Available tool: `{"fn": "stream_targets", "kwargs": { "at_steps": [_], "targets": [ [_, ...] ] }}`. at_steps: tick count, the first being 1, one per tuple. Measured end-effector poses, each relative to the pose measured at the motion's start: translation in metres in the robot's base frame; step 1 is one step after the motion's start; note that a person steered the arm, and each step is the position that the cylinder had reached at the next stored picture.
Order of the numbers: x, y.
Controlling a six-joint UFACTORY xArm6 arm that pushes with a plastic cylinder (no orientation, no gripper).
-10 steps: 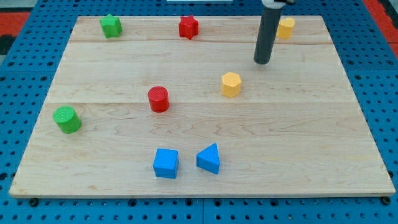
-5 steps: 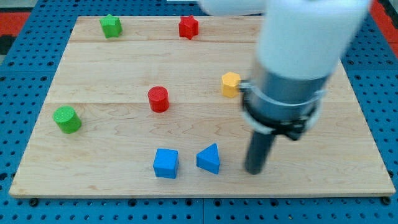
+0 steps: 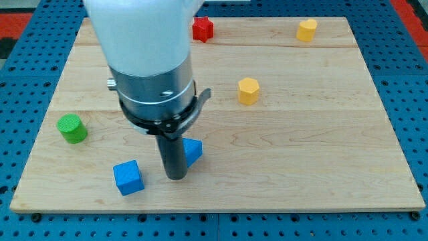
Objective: Place the blue triangle on top of the green circle
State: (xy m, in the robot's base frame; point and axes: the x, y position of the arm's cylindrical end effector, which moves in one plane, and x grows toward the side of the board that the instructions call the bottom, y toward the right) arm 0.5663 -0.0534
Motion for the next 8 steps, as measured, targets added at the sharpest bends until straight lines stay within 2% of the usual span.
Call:
{"fn": "stream_targets", "kwargs": {
  "at_steps": [2,5,6,7,8],
  "targets": [
    [-0.010,0.034],
    [-0.059,0.043],
    [-0.063,-0.003],
    [-0.091,-0.056],
    [-0.121,-0.075]
  ]
}}
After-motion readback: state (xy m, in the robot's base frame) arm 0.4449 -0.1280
